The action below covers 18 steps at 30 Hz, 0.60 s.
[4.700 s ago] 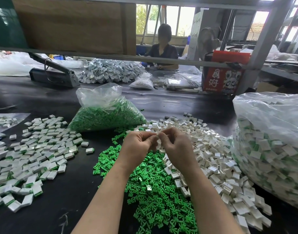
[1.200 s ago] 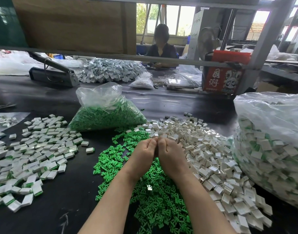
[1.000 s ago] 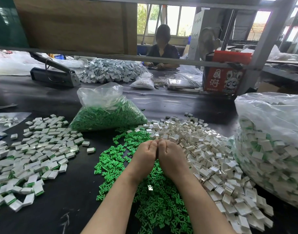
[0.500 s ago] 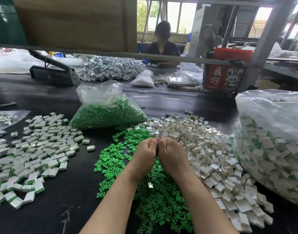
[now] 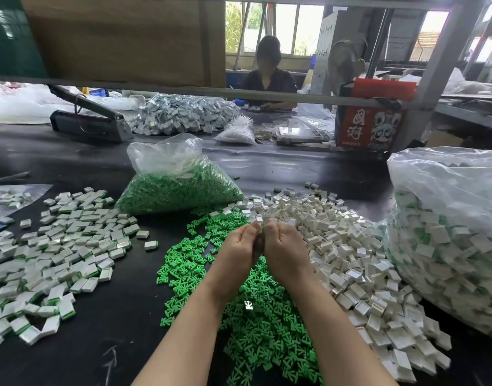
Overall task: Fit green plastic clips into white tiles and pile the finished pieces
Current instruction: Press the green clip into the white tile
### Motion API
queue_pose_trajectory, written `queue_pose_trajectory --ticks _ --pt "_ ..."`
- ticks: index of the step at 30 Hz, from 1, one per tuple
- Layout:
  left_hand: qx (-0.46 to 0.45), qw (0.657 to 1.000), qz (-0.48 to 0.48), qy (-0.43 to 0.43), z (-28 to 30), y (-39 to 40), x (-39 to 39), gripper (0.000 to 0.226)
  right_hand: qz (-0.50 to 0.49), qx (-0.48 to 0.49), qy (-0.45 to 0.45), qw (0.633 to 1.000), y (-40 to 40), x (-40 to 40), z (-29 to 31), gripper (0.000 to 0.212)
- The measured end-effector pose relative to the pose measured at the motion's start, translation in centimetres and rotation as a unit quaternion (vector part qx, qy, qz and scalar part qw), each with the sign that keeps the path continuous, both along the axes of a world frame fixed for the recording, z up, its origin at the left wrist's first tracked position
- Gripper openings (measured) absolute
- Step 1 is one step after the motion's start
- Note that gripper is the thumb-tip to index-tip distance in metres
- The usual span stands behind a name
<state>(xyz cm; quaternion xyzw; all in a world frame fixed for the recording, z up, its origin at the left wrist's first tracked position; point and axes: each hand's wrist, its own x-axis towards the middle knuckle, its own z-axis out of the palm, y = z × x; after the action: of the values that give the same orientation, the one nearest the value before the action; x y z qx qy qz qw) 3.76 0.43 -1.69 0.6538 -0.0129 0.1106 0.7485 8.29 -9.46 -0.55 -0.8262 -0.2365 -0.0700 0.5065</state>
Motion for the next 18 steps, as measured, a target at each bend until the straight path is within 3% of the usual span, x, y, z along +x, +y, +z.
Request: queue_pose_trajectory --ticks 8,12,18 --pt "0.051 0.998 0.012 0.016 -0.3 0.4 -0.1 0.038 -0.031 -0.09 -0.044 0.995 -0.1 -0.4 -0.4 0.048" --pt "0.028 0.999 -0.009 0.016 0.1 0.9 -0.3 0.045 0.032 -0.009 0.058 0.998 -0.2 0.2 -0.1 0.047" --pt "0.068 0.997 -0.007 0.029 0.0 1.2 -0.2 0.033 0.076 0.104 0.153 0.98 -0.8 0.4 0.6 0.041"
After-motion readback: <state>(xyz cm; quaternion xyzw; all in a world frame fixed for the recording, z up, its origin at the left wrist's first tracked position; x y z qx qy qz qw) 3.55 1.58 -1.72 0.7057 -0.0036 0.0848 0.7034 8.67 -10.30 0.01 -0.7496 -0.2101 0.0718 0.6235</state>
